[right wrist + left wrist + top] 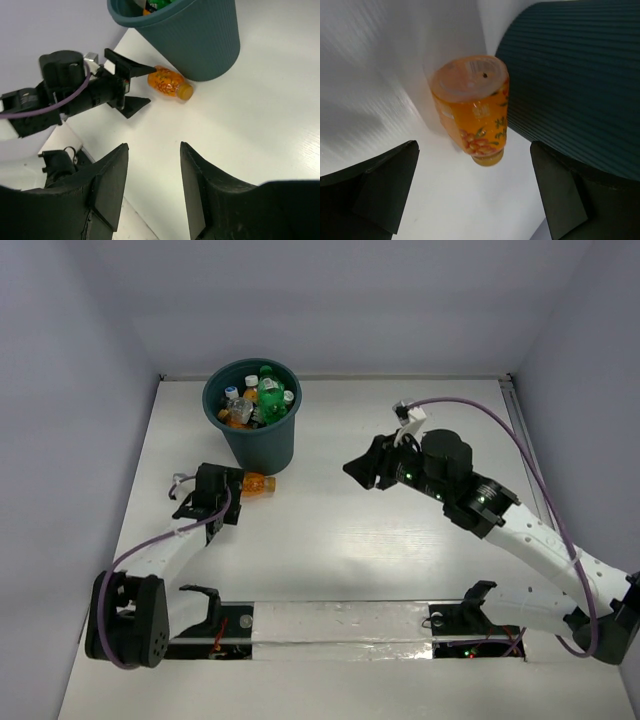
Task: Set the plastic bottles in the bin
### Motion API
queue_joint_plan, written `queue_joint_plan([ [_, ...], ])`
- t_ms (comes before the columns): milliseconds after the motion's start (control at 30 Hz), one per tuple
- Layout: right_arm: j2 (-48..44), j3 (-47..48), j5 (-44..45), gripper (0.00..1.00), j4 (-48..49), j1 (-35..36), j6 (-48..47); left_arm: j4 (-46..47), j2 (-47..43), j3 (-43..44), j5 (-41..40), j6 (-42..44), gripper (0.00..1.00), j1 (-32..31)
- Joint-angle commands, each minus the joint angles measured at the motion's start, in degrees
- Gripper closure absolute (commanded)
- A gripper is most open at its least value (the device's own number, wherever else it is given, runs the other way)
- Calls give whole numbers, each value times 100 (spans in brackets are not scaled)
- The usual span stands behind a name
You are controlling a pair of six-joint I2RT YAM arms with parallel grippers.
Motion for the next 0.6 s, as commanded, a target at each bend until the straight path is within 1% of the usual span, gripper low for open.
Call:
queue_joint_plan([
  [0,-436,-220,-260,48,192,18,62,449,254,26,-254,-197,8,66],
  [100,-577,-273,-304,48,87,18,53,853,587,87,-237,-128,10,66],
  [133,-594,-282,-322,48,69,18,35,836,849,158,-228,-6,10,66],
  [267,-708,-256,-331,49,-19,18,18,766,1282,378,-245,84,14,66],
  [333,-753,-247,-339,49,-63,18,18,854,1353,334,-280,49,20,66],
  [367,-753,-247,-331,49,-72,18,18,854,1362,317,-298,48,28,66],
  [433,-753,-256,-331,49,-98,18,18,854,1362,273,-307,83,33,119],
  [467,-770,-273,-322,49,-98,18,26,810,1362,273,-316,118,39,171],
  [567,-762,-291,-278,49,-19,18,97,609,1274,290,-368,382,41,172],
])
